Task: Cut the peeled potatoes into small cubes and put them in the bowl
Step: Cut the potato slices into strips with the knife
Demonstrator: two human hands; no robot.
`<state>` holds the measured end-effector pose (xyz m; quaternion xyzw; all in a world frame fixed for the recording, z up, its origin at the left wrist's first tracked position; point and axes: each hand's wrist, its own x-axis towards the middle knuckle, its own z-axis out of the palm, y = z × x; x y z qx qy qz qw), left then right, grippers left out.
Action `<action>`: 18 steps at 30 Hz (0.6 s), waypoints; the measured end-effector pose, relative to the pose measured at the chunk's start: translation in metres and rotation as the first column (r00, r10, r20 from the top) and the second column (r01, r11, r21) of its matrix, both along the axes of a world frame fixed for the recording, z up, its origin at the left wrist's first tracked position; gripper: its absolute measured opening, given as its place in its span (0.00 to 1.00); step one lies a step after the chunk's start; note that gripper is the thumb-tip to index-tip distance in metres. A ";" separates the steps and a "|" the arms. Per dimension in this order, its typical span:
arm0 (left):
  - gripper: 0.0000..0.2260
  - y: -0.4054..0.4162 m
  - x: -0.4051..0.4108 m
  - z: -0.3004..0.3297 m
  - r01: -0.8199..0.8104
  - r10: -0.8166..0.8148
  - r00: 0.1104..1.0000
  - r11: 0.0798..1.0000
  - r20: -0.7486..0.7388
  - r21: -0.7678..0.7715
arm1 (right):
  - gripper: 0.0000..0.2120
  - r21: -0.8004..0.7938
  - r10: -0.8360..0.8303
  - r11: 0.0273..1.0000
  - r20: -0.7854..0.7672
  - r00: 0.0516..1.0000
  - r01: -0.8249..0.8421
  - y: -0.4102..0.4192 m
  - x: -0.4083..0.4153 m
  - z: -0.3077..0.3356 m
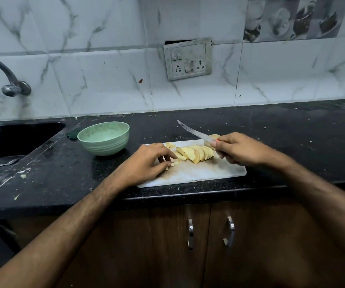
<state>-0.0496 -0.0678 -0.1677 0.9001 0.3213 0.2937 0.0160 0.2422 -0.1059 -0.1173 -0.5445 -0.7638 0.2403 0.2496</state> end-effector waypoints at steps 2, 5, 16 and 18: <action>0.08 0.001 0.003 0.001 0.001 -0.001 1.000 1.000 -0.002 0.002 | 0.20 0.020 0.010 1.000 -0.171 0.985 -0.007 0.009 -0.009 -0.014; 0.10 0.001 0.006 0.002 0.022 -0.022 1.000 0.999 -0.017 -0.030 | 0.20 0.076 0.034 0.997 -0.312 0.950 -0.010 0.015 -0.021 -0.025; 0.07 0.018 0.016 0.004 0.038 -0.007 0.962 0.993 -0.273 0.110 | 0.19 0.115 0.082 0.993 -0.485 0.871 -0.030 0.011 -0.031 -0.032; 0.06 0.021 0.017 0.004 0.028 -0.003 0.965 0.995 -0.261 0.092 | 0.19 0.109 0.084 0.993 -0.487 0.869 -0.035 0.011 -0.031 -0.032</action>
